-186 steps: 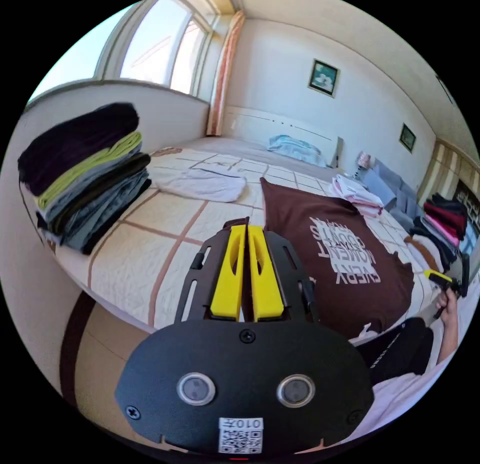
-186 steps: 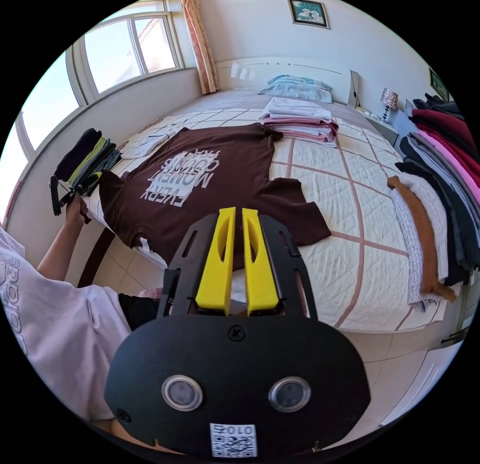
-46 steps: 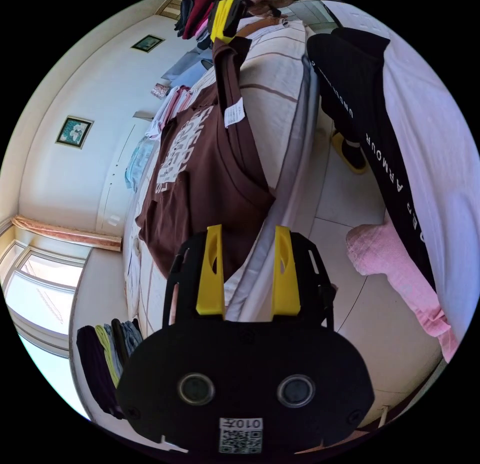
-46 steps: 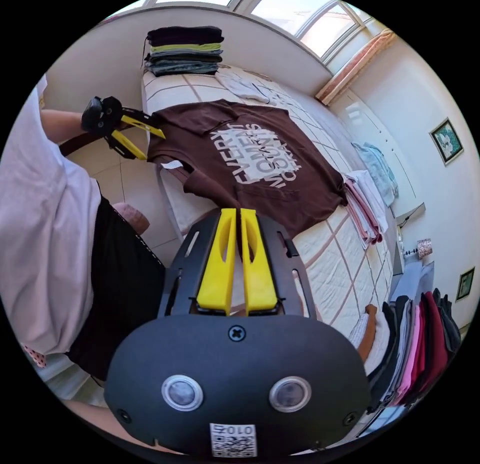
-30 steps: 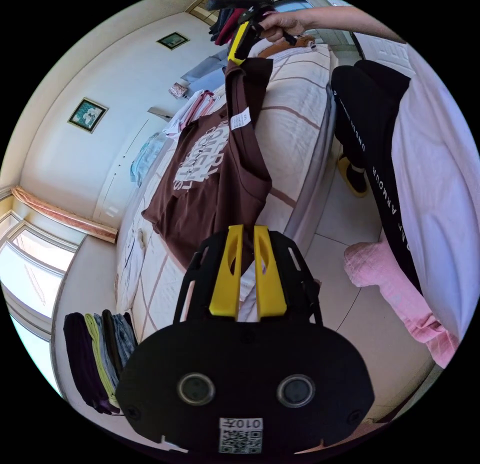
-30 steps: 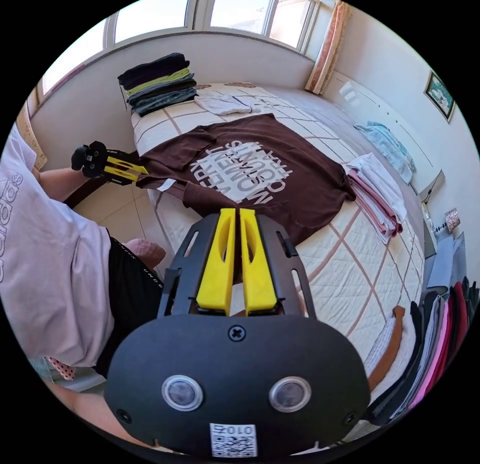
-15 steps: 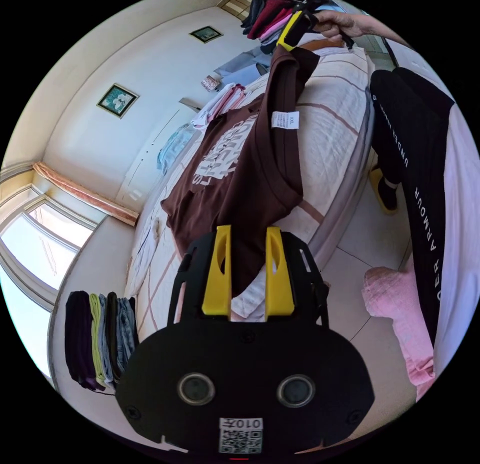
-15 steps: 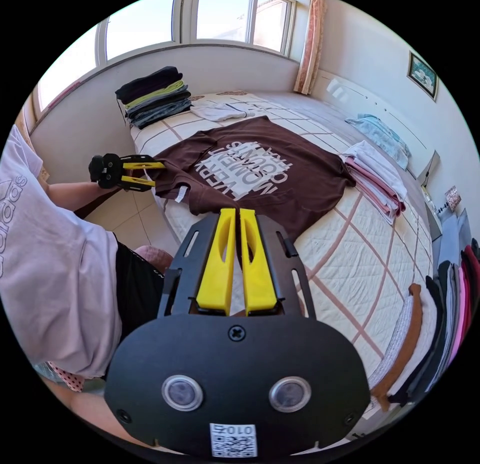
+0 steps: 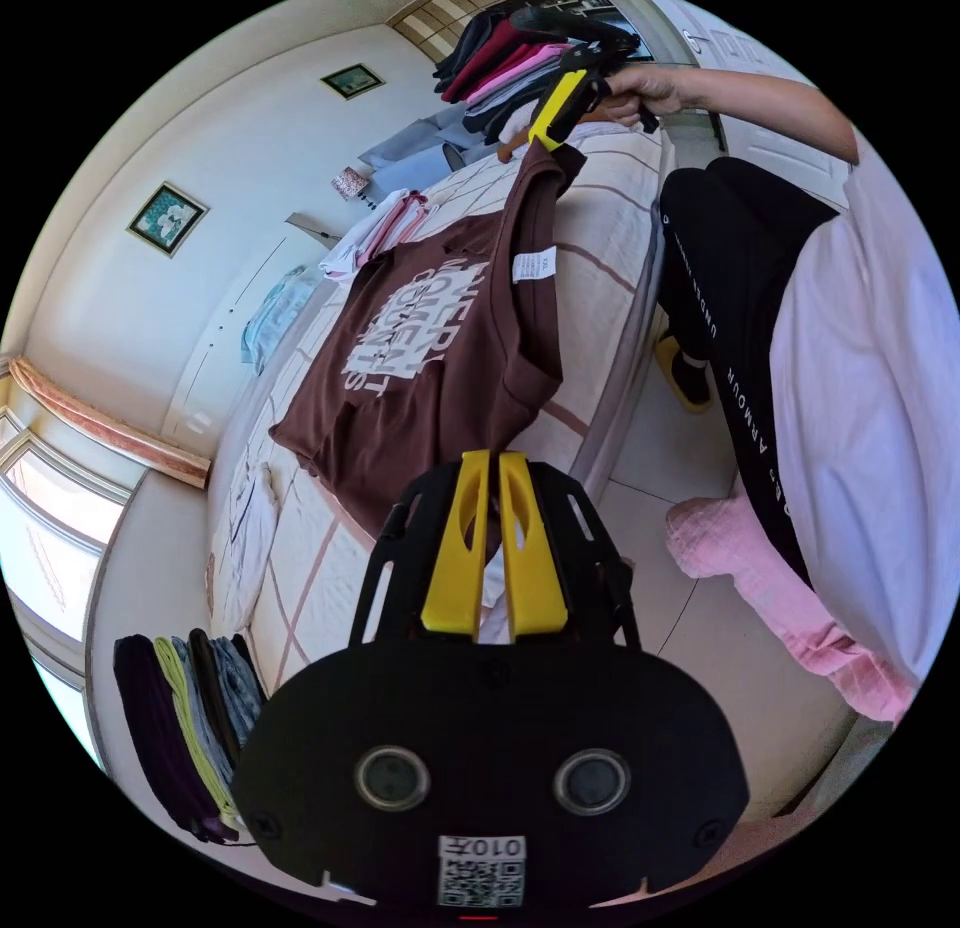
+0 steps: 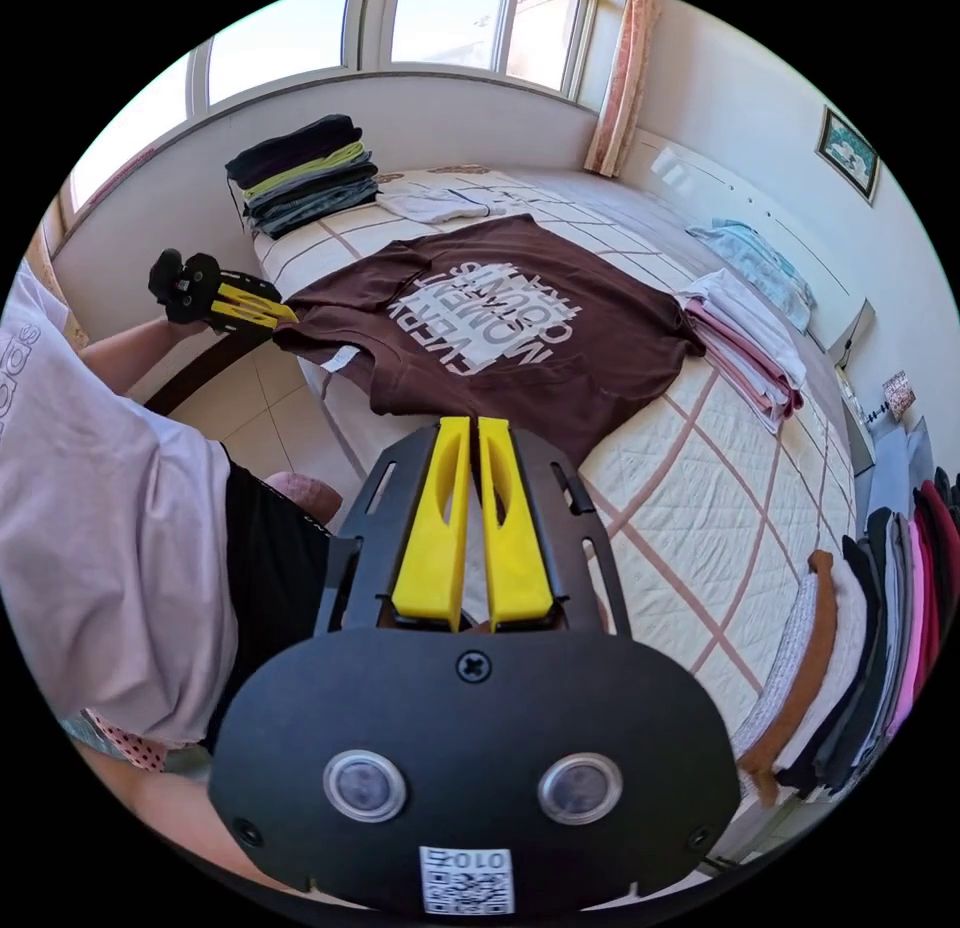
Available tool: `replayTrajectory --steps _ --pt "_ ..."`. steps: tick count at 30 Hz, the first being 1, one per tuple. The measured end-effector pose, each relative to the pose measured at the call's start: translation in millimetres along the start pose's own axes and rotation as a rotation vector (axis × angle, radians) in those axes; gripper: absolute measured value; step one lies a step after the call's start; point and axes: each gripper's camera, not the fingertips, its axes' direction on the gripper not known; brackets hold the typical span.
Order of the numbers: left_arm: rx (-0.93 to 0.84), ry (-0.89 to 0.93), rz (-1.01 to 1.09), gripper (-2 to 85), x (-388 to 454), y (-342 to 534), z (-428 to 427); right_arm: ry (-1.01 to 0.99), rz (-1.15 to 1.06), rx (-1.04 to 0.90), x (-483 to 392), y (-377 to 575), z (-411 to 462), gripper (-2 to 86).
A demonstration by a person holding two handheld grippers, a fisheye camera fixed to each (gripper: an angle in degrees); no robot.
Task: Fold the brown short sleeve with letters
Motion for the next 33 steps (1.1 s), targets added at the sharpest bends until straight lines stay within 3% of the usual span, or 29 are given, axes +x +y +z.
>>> replayTrajectory --steps 8,16,23,28,33 --pt "-0.032 0.066 0.13 -0.2 -58 -38 -62 -0.005 -0.12 0.052 -36 22 -73 1.4" --pt "-0.163 0.371 0.276 -0.3 -60 -73 -66 -0.115 -0.226 -0.111 -74 42 -80 1.4" --pt "-0.207 0.472 0.324 -0.2 -90 -106 -91 -0.147 -0.319 -0.101 -91 24 -126 1.5" --pt "-0.171 0.578 0.313 -0.2 -126 -120 -68 -0.197 -0.312 -0.127 -71 14 -118 1.5" --pt "-0.187 0.563 0.32 -0.2 -163 -132 -35 -0.213 -0.273 -0.161 -43 -4 -90 1.5"
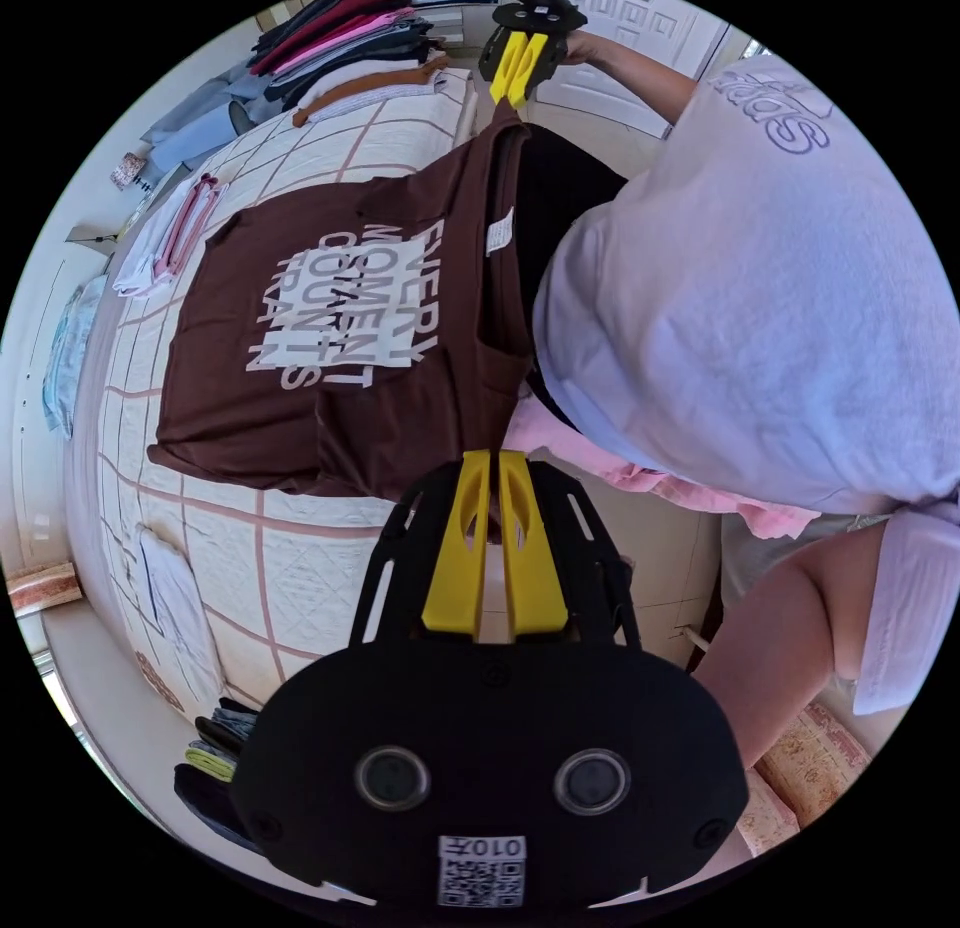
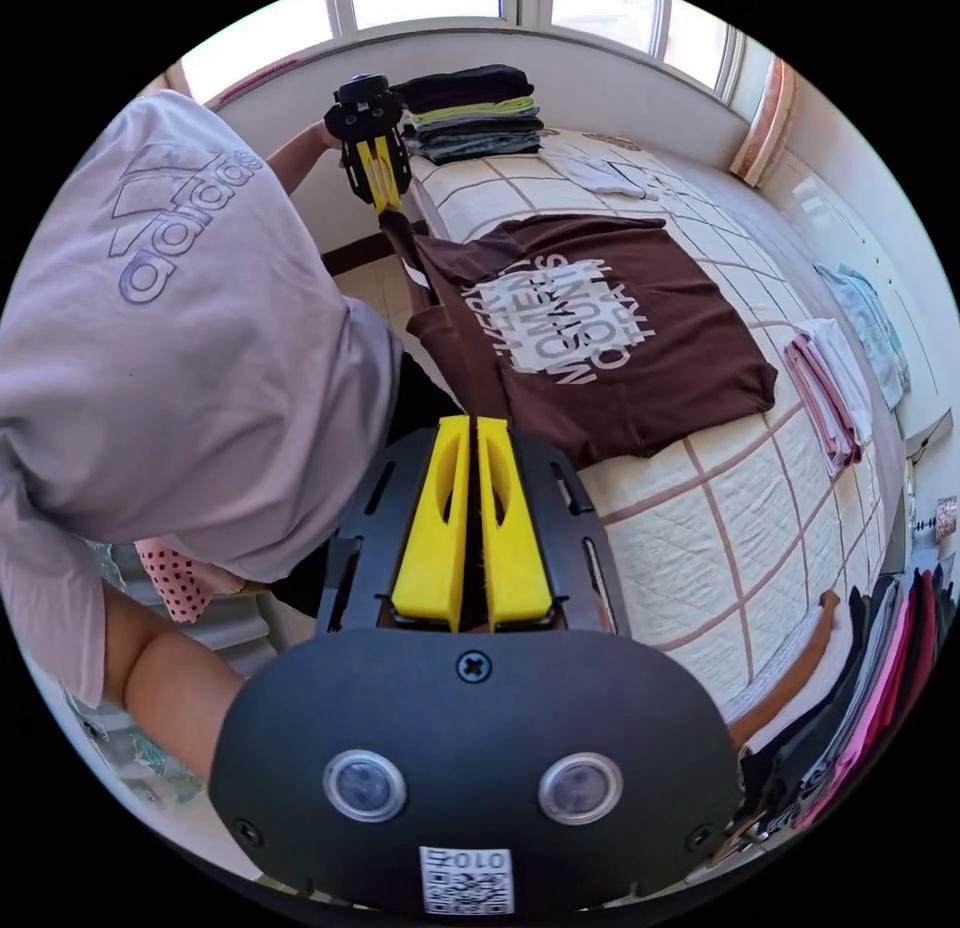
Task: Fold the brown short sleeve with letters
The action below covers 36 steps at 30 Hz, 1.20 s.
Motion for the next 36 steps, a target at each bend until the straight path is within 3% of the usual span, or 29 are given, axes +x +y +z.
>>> replayTrajectory --steps 6,10,14,19,24,29,34,36 --pt "0.179 -0.225 -0.083 -0.2 -125 21 -63 0.121 0.014 -0.005 96 -39 -30 1.4" --pt "0.23 -0.229 -0.178 -0.3 -256 18 -86 0.143 0.124 0.088 226 -71 -64 1.4" --pt "0.164 -0.122 -0.33 -0.2 -373 3 -54 0.014 0.316 0.031 371 -101 -20 1.4" --pt "-0.026 -0.003 -0.527 0.0 -463 -5 31 -0.045 0.462 -0.082 455 -116 65 1.6" --pt "-0.031 -0.093 -0.611 1.5 -476 6 44 0.058 0.509 -0.046 477 -106 83 1.9" --pt "0.151 -0.206 -0.753 7.2 -449 45 27 0.214 0.68 0.09 473 -53 50 3.2" --pt "0.447 -0.299 -0.948 10.3 -329 132 -31 0.152 0.667 0.355 393 26 1 4.7" --pt "0.434 -0.314 -0.972 10.8 -285 155 -29 0.174 0.655 0.386 354 53 2 6.3"
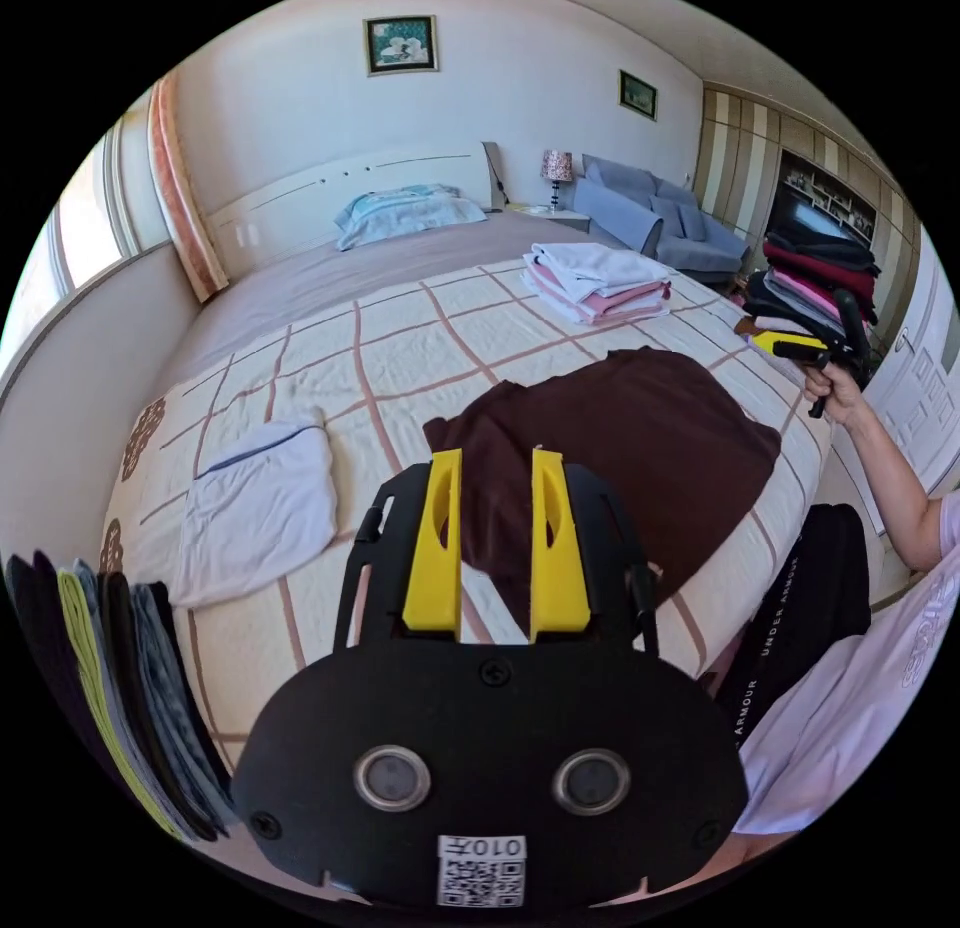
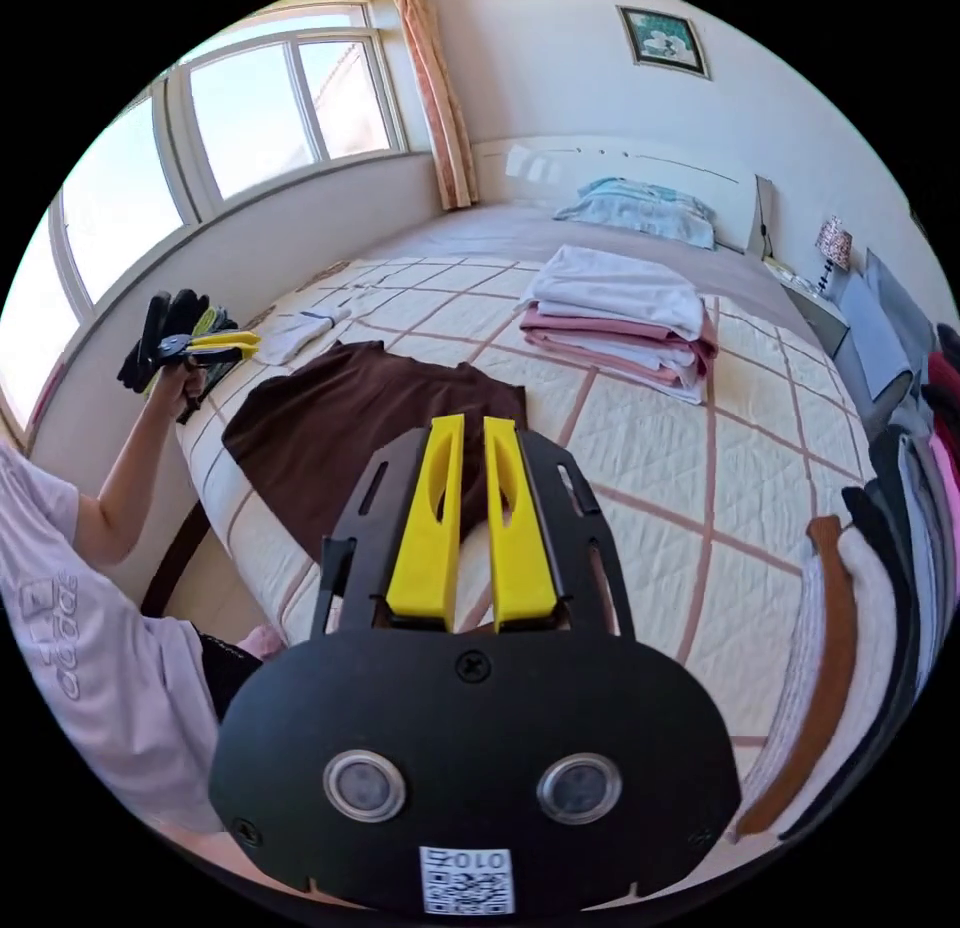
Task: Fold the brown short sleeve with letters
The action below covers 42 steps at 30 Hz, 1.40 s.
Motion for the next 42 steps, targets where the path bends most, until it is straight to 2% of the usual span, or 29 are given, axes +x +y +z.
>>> replayTrajectory --steps 2,7,11,15,18,21,27,32,35,39,42 --pt "-0.028 -0.018 -0.004 11.3 3 40 -11 -0.001 0.005 -0.033 -13 48 -5 11.7" --pt "-0.096 0.037 -0.022 11.7 -4 115 -4 -0.103 0.097 -0.115 -11 103 12 13.6" --pt "-0.059 0.041 0.014 11.1 -5 122 1 -0.114 0.144 -0.104 -2 105 20 12.6" --pt "-0.088 0.102 0.183 9.7 10 113 4 -0.082 0.123 -0.185 1 100 40 12.0" --pt "-0.047 0.099 0.252 8.6 14 115 -4 -0.092 0.135 -0.163 8 101 46 11.1" --pt "-0.09 0.128 0.257 7.1 5 114 6 -0.105 0.156 -0.15 19 99 54 9.4" --pt "-0.102 0.154 0.284 3.0 -14 112 5 -0.098 0.13 -0.243 31 88 61 4.4" --pt "-0.114 0.177 0.301 1.8 -44 110 -37 -0.123 0.005 -0.3 49 88 3 3.4" --pt "-0.187 0.32 0.319 1.6 -50 121 -46 -0.142 -0.026 -0.309 57 106 -15 3.1" --pt "-0.33 0.365 0.271 1.8 -43 162 -5 -0.214 -0.014 -0.442 67 144 29 2.9" --pt "-0.285 0.331 0.219 2.2 -44 182 -5 -0.22 0.016 -0.418 68 161 45 2.7"
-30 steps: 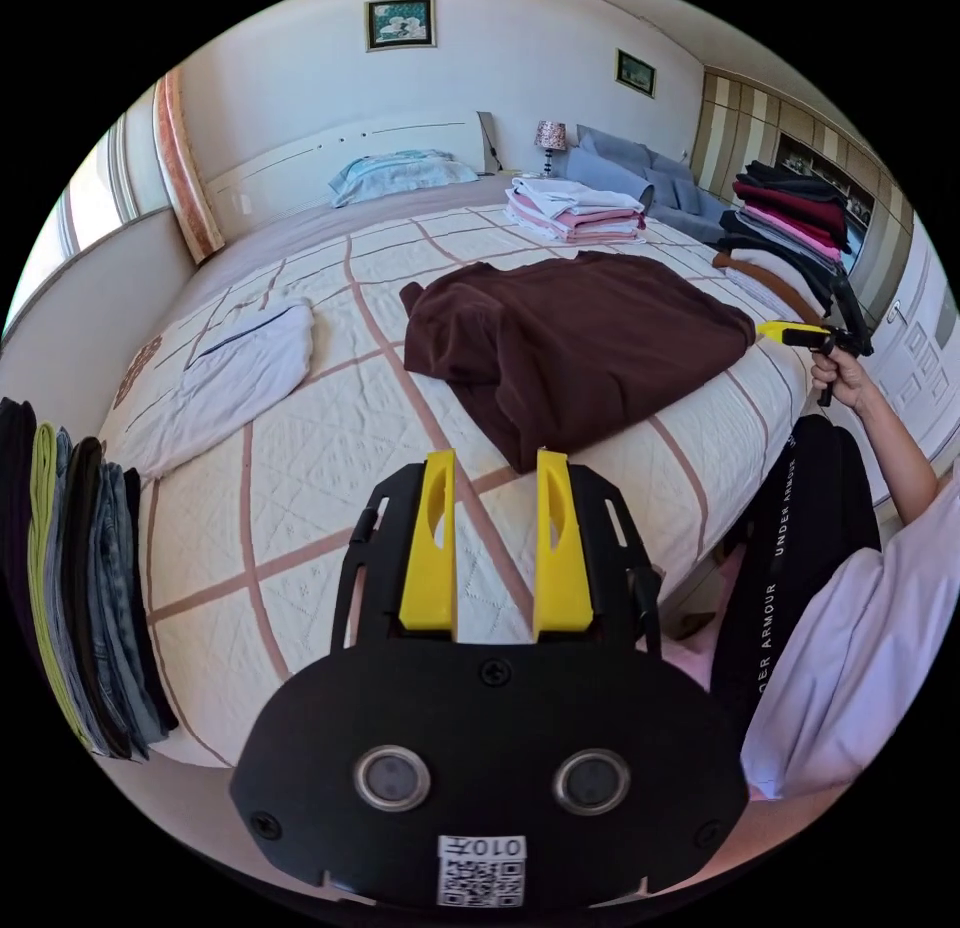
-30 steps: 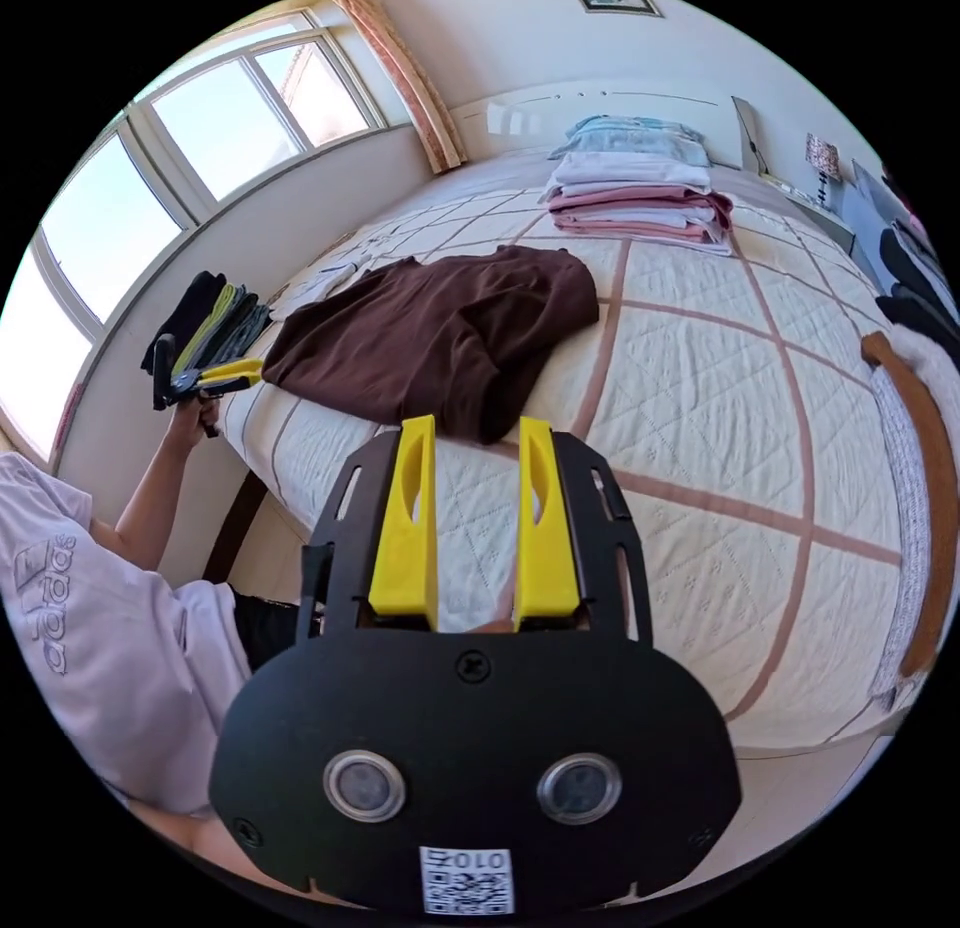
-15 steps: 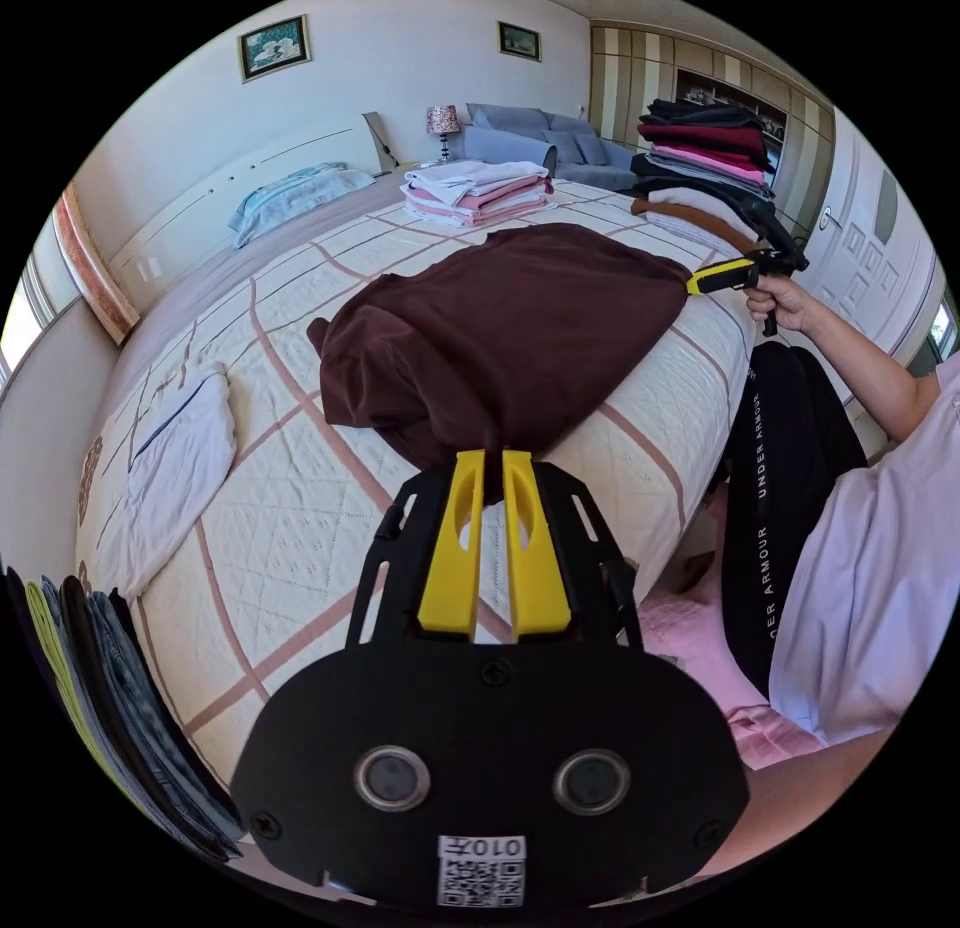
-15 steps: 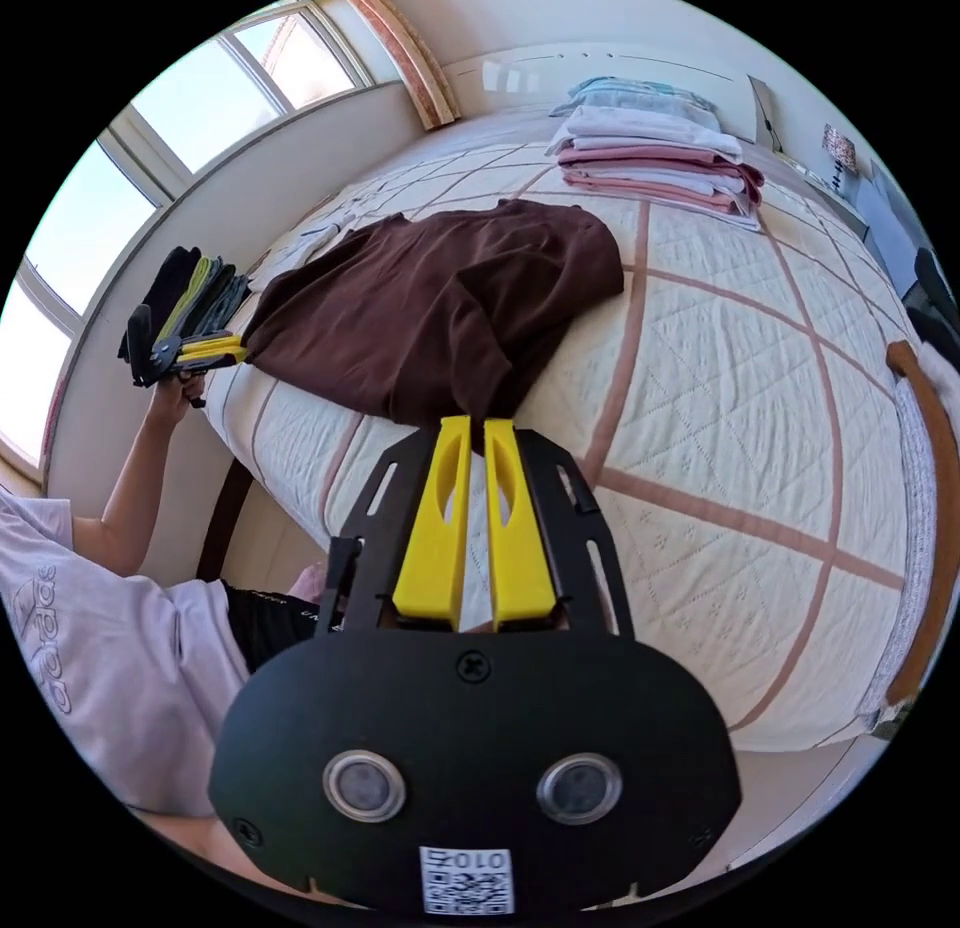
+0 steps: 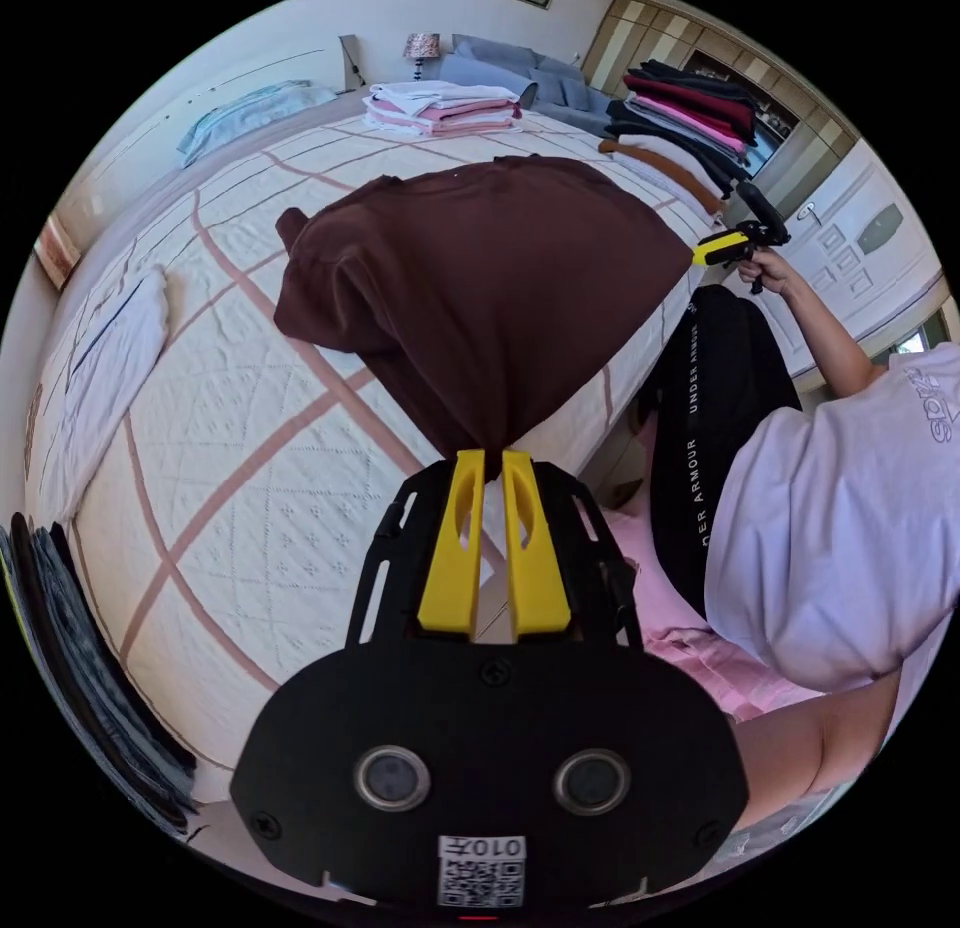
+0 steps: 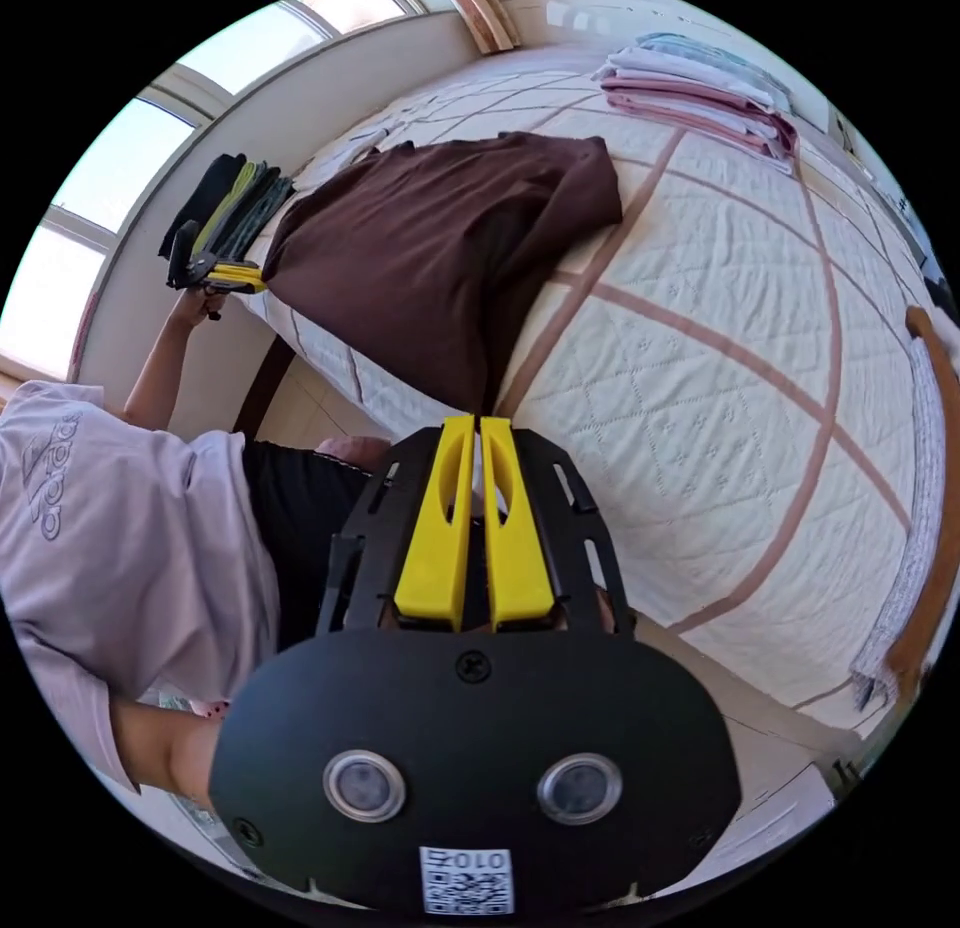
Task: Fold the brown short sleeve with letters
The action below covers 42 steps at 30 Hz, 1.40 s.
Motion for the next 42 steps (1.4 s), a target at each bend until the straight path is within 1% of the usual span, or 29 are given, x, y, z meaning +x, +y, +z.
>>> replayTrajectory --steps 1,2,3,5,6,8,10,11,12,14,16,18,20,23,25,27,30,31,33,34,35,36,37,38,39,41,42 --pt "0.028 0.005 -0.014 2.5 -2 7 -6 -0.005 0.002 0.027 2 2 -3 2.5" --pt "0.035 0.012 -0.021 2.7 -4 10 -9 0.009 0.0 0.014 4 2 -5 2.2" --pt "0.034 0.03 -0.034 3.0 -9 16 -15 0.029 -0.004 -0.015 4 2 -4 2.1" --pt "0.002 0.055 -0.068 3.3 -18 23 -25 0.146 0.001 -0.14 9 1 -2 2.3" --pt "0.003 0.041 -0.092 3.6 -20 26 -36 0.158 0.009 -0.142 10 1 -5 2.4" --pt "0.081 -0.025 -0.093 4.0 -15 28 -57 0.138 -0.006 -0.017 -1 -7 -27 3.1" --pt "0.216 -0.076 -0.118 4.6 -13 23 -69 0.151 -0.039 0.111 -17 -22 -38 5.3" --pt "0.226 -0.07 -0.127 4.7 -15 19 -67 0.172 -0.024 0.167 -22 -35 -37 8.2" --pt "0.21 -0.037 -0.145 4.8 -21 12 -56 0.173 -0.012 0.183 -22 -42 -34 9.6" --pt "0.17 0.023 -0.196 4.8 -34 2 -39 0.104 0.049 0.162 -10 -69 -15 11.0" --pt "0.25 0.068 -0.28 4.4 -51 0 -34 0.012 0.125 0.143 6 -84 -3 10.6" --pt "0.296 0.127 -0.348 3.9 -64 1 -33 -0.058 0.196 0.177 20 -94 3 10.2" --pt "0.305 0.171 -0.372 3.3 -71 -2 -29 -0.101 0.263 0.178 32 -107 13 9.4" --pt "0.232 0.15 -0.38 1.8 -72 -10 -16 -0.048 0.292 0.104 35 -121 34 6.1" --pt "0.202 0.082 -0.399 0.7 -71 -7 -12 -0.004 0.268 0.109 28 -121 37 4.6" --pt "0.219 0.1 -0.418 0.5 -75 3 -11 0.013 0.268 0.129 26 -115 37 4.2" --pt "0.261 0.173 -0.461 0.9 -82 23 -4 -0.063 0.253 0.14 34 -106 47 4.2" --pt "0.287 0.209 -0.461 1.4 -82 30 -4 -0.05 0.24 0.145 29 -105 44 4.4" --pt "0.319 0.218 -0.464 3.0 -76 38 -10 0.068 0.218 0.199 11 -108 29 5.1" --pt "0.344 0.182 -0.463 3.9 -68 42 -19 0.142 0.182 0.274 -8 -114 16 5.5" --pt "0.357 0.154 -0.465 4.3 -64 43 -23 0.189 0.101 0.365 -32 -126 5 5.7" --pt "0.374 0.098 -0.468 5.0 -57 44 -30 0.209 0.047 0.402 -46 -135 2 5.9" --pt "0.361 0.066 -0.467 5.5 -52 40 -32 0.235 -0.073 0.434 -72 -160 3 6.3" --pt "0.346 0.062 -0.462 5.8 -51 37 -30 0.231 -0.202 0.423 -96 -193 13 6.5" --pt "0.312 0.061 -0.449 6.3 -50 29 -24 0.217 -0.262 0.41 -106 -211 20 6.6" --pt "0.26 0.069 -0.443 7.1 -48 18 -13 0.101 -0.459 0.298 -142 -287 60 6.9" --pt "0.248 0.064 -0.437 7.5 -44 11 -7 0.075 -0.498 0.264 -152 -306 70 7.0"
